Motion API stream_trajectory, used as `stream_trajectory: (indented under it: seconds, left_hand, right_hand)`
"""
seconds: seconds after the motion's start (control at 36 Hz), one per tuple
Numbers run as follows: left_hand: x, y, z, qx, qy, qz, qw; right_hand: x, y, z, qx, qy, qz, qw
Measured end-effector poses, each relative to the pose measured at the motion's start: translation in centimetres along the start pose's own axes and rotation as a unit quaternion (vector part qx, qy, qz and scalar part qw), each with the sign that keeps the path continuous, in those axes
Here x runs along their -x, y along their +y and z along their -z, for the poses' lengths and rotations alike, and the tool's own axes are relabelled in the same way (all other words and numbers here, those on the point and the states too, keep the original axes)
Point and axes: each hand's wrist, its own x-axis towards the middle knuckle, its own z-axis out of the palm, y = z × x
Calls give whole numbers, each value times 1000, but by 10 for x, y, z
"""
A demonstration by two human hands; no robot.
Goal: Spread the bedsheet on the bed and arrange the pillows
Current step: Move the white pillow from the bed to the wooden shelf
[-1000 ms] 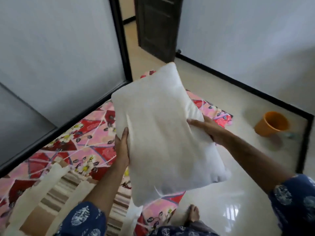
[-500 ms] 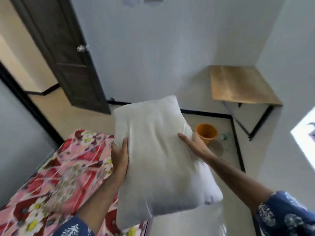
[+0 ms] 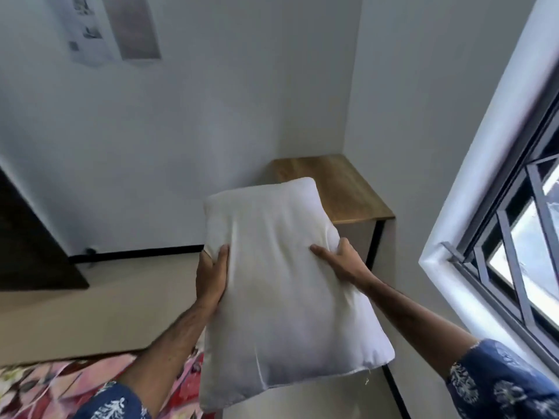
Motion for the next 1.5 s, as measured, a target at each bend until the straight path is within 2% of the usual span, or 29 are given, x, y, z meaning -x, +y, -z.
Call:
stream_trajectory:
  seconds: [0.36,0.56,0.67,0.75,0.94,1.11,1.31,1.39,1.44,1.5]
  left_hand:
    - [-218,46,-145,-16,-140,-32,990]
    - [-298,60,-227,-4,-194,-23,981]
    - [-337,61,-278,0,-212,-18,977]
    - [-365,61,-320,13,-216,-6,976]
    - [-434,54,-418,48,-258,54,963]
    - [-477,64,-488,46,-283,59,956]
    - [-507,57,-544,16,-257,70,964]
    - [-523,56,-563,6,-253,56,966]
    - [-536,54,-577,-4,-255,44,966]
    - [-549,50,-591,-22,-263,29,964]
  right_hand:
    - [-200,-13,41,0,90,-30,995]
    - [-294,-3,69,10,117,-61,991]
    - [-365,22,88,-23,138,-81,987]
    - [-417,40,101,-49,130,-85,987]
    - [-542,73,136,-56,90,-20,994]
    - [-640,92,164,-27,61,-78,995]
    - [-713,114,162,45,89,-90,991]
    - [-735,125,154,163,90,-124,975]
    - [-740,128,143,281,97,-69,952]
    - [-737,127,125,326,59,14,944]
